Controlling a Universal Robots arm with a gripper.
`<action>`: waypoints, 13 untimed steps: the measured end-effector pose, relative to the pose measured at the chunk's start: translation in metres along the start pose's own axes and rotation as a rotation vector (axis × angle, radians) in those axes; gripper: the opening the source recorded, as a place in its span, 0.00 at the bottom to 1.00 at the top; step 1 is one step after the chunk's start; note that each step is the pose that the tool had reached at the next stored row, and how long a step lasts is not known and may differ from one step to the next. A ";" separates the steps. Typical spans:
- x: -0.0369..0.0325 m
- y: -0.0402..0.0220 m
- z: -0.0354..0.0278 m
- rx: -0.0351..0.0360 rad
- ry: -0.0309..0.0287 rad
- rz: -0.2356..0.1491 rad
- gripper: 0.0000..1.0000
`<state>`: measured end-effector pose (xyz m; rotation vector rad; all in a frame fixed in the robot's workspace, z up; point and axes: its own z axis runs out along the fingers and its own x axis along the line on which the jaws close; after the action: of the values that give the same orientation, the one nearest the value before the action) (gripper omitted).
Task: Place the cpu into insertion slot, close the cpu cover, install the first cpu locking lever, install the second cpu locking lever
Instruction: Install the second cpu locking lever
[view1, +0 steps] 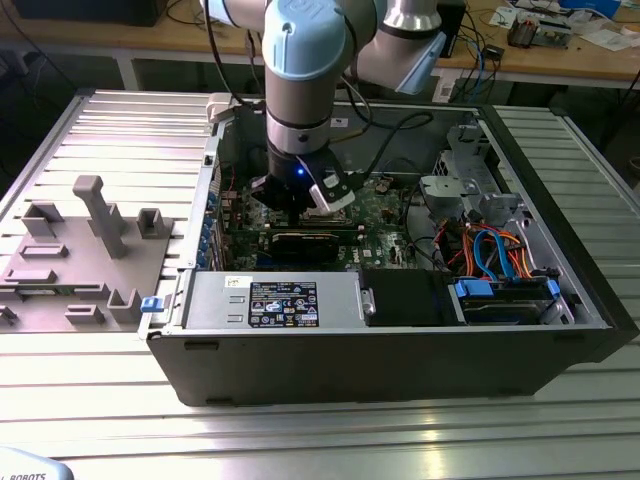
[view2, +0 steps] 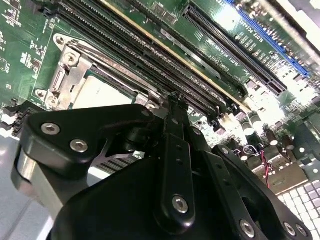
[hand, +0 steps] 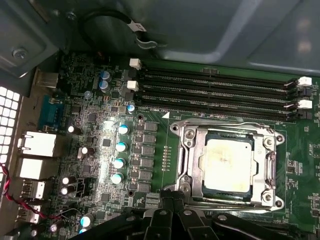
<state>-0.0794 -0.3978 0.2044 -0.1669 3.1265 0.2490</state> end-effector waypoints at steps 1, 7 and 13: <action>0.0000 -0.0001 0.0005 -0.0022 -0.0001 -0.001 0.11; 0.0000 -0.0007 0.0042 -0.0107 0.0002 -0.009 0.11; 0.0003 0.0005 -0.0022 0.0296 0.0013 -0.011 0.11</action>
<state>-0.0798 -0.3977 0.2066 -0.1841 3.1277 0.2024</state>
